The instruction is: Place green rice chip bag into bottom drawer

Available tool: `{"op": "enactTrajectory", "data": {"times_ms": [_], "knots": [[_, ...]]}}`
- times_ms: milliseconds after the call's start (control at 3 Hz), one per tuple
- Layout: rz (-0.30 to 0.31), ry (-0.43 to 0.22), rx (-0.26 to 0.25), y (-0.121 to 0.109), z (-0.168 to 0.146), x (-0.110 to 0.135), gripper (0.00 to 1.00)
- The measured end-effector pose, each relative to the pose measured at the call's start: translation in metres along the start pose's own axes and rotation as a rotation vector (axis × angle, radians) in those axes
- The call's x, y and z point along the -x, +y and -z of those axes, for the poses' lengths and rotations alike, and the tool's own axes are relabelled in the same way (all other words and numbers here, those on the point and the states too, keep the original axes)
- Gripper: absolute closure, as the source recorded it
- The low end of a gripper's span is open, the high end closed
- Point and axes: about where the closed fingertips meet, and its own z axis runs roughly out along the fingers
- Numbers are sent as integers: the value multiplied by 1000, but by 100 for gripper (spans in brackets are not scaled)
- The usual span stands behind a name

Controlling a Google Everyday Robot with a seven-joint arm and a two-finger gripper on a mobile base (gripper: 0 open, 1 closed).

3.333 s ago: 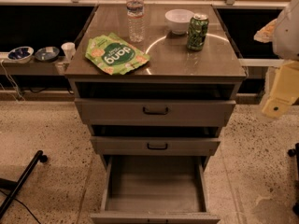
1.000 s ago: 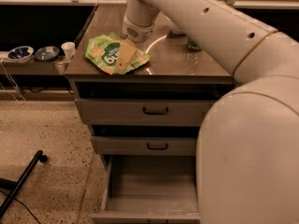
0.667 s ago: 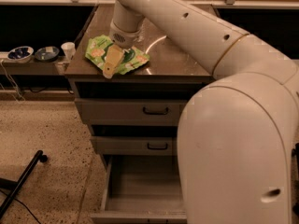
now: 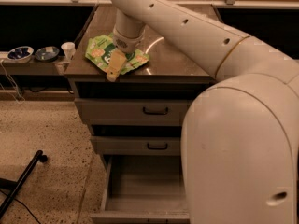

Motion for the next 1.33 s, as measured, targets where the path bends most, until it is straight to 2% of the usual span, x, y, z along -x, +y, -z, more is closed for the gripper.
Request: {"op": "enactTrajectory", "data": {"times_ms": [333, 667, 1333], "knots": [[-16, 37, -35, -4, -13, -16, 18], [-32, 46, -39, -7, -20, -26, 41], [56, -37, -37, 6, 3, -15, 88]]}}
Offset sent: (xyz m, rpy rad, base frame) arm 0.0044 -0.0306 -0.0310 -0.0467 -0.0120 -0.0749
